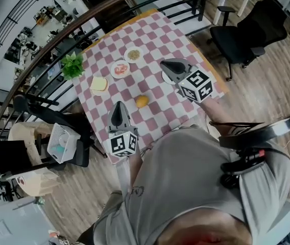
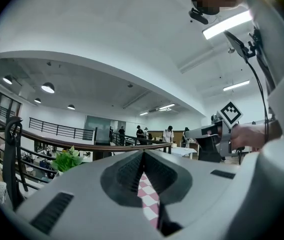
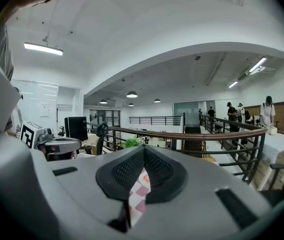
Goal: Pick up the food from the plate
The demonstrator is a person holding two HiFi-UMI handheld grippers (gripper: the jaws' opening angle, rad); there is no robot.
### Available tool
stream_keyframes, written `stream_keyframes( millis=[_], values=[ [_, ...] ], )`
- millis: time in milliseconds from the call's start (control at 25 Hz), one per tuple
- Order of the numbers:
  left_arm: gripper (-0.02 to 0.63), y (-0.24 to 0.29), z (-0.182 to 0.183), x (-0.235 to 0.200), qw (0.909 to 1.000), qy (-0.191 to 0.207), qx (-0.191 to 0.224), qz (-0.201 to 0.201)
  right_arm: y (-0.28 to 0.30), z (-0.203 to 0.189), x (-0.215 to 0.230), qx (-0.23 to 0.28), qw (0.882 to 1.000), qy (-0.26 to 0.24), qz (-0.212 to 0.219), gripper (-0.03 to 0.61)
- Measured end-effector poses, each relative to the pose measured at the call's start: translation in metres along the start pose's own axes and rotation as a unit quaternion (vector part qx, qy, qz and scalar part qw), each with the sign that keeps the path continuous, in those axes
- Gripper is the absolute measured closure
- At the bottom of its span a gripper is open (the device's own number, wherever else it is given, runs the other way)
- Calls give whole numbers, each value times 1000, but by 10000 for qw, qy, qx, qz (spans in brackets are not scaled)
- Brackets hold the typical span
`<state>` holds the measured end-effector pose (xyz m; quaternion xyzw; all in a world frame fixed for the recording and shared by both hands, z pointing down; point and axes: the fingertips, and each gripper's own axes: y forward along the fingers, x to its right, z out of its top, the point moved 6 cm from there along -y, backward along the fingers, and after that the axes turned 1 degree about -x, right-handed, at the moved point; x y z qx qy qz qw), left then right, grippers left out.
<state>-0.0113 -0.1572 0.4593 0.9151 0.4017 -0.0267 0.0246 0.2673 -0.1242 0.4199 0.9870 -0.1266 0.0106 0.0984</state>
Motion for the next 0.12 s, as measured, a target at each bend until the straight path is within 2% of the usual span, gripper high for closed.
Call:
stream_keyframes(
  millis=[120],
  values=[
    [606, -4, 3, 4, 9998, -143, 102, -126, 2, -1, -5, -47, 10000, -56, 53, 563]
  ],
)
